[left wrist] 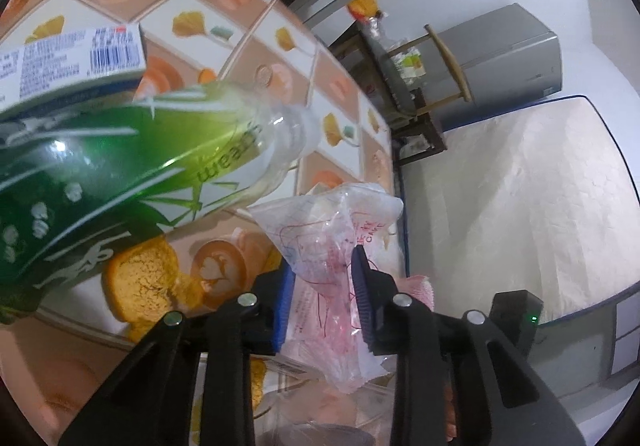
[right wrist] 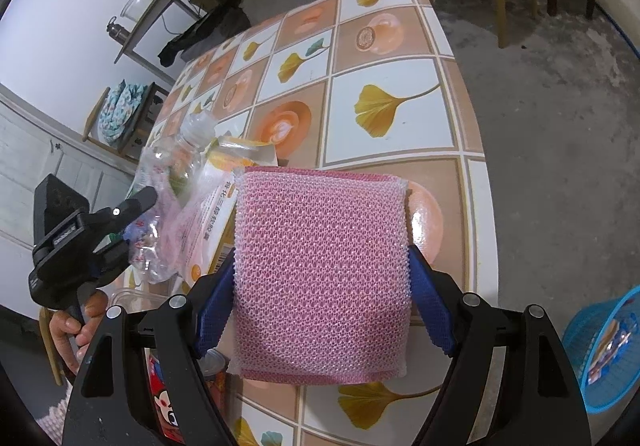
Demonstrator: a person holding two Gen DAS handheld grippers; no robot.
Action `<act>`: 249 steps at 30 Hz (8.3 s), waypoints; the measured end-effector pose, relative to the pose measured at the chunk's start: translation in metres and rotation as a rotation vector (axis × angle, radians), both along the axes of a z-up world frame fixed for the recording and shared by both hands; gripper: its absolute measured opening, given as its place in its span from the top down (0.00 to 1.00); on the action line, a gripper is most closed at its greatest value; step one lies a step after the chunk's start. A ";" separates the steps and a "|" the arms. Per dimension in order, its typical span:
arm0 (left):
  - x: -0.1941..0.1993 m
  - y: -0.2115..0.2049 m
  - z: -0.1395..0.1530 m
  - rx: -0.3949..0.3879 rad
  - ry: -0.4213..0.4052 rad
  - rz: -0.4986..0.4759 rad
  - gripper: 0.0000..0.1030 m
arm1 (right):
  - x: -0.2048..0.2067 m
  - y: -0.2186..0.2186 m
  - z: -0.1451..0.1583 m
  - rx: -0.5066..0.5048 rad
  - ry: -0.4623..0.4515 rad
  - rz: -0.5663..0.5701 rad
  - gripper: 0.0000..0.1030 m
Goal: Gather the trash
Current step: 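Grasp the clear pink-printed plastic bag with the left tool and lift it, then carry the bag and scrubber over the blue basket and open both tools, then move both open tools back over the table, then grasp the red cartoon-printed can with the right tool, then grasp the clear plastic container with the left tool while the right tool holds the red can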
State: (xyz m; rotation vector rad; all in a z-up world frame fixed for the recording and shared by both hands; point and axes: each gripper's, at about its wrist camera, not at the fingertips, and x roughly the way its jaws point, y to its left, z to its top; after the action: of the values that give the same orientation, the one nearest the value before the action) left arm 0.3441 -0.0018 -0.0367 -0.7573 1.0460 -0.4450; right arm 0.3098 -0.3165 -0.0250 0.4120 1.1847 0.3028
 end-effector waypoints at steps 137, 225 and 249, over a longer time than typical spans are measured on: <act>-0.210 0.065 0.046 0.297 -0.374 -0.238 0.06 | -0.147 0.065 0.022 0.124 -0.092 -0.080 0.23; -0.165 0.039 -0.012 0.084 -0.098 -0.389 0.44 | -0.134 0.069 -0.031 0.563 0.169 -0.006 0.54; -0.163 0.050 -0.014 0.133 -0.038 -0.299 0.62 | -0.141 0.073 -0.013 0.502 0.120 -0.043 0.42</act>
State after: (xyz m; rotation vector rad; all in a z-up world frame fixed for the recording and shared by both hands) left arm 0.1815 0.0479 -0.0510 -0.4734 1.1463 -0.6358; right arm 0.1684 -0.2434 -0.0383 0.9018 1.2095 0.5474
